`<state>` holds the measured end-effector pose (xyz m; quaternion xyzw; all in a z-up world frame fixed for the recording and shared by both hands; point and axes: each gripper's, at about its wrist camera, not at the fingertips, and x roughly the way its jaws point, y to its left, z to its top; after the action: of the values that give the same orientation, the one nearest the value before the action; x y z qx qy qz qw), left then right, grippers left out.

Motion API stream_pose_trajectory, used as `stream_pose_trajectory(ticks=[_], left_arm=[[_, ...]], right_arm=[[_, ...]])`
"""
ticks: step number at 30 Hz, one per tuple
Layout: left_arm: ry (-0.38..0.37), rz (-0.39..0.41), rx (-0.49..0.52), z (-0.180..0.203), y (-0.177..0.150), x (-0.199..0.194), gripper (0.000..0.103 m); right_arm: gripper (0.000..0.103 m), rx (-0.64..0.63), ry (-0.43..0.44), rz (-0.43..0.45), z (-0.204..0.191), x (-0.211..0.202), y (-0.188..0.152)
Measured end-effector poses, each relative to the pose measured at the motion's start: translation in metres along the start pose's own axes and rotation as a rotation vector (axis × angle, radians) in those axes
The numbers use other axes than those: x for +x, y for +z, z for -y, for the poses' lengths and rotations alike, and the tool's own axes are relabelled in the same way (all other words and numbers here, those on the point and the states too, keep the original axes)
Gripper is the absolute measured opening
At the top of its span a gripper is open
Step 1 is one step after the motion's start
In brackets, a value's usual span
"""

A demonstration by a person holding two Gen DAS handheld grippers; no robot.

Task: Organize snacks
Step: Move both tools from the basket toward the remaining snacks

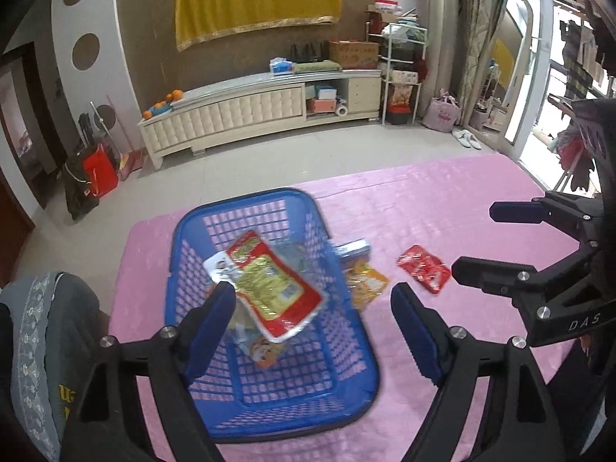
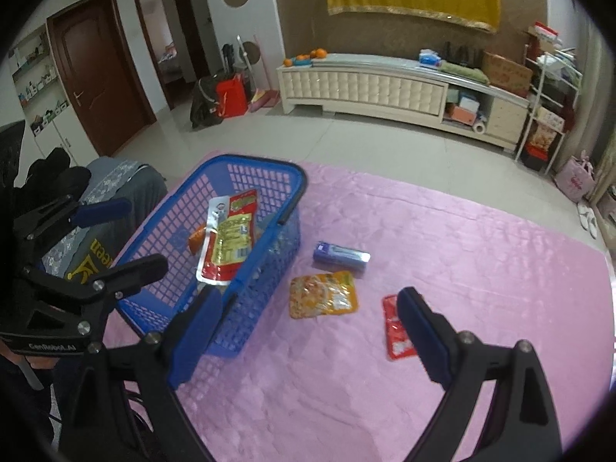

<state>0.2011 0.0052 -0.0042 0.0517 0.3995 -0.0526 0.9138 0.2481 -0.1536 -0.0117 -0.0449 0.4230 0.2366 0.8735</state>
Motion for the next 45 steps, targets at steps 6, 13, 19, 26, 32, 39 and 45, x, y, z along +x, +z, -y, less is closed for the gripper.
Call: stream_pose_trajectory(ticks=[6,13,19,26,32,39,45], left_arm=[[-0.028,0.006,0.039,0.041,0.002,-0.001,0.081],[-0.052,-0.031,0.038,0.082,0.001,0.018,0.081],[-0.065,-0.069,-0.062,0.100,-0.002,0.044,0.081],[0.002,-0.059,-0.074,0.117,-0.011,0.071,0.081],[0.067,-0.067,-0.013,0.121,-0.026,0.107,0.081],[0.102,-0.101,0.132,0.132,-0.036,0.149,0.081],[0.101,-0.173,0.160,0.130,-0.032,0.189,0.081]], right_arm=[[0.094,0.023,-0.035,0.020,0.023,-0.023,-0.017],[0.094,0.070,-0.057,0.016,0.061,-0.029,-0.039],[0.094,0.104,-0.063,0.001,0.088,-0.019,-0.055],[0.094,0.098,-0.080,-0.034,0.116,0.007,-0.075],[0.094,0.080,-0.066,-0.084,0.127,0.044,-0.087],[0.094,0.094,-0.036,-0.145,0.138,0.087,-0.101],[0.094,0.113,-0.019,-0.153,0.148,0.102,-0.103]])
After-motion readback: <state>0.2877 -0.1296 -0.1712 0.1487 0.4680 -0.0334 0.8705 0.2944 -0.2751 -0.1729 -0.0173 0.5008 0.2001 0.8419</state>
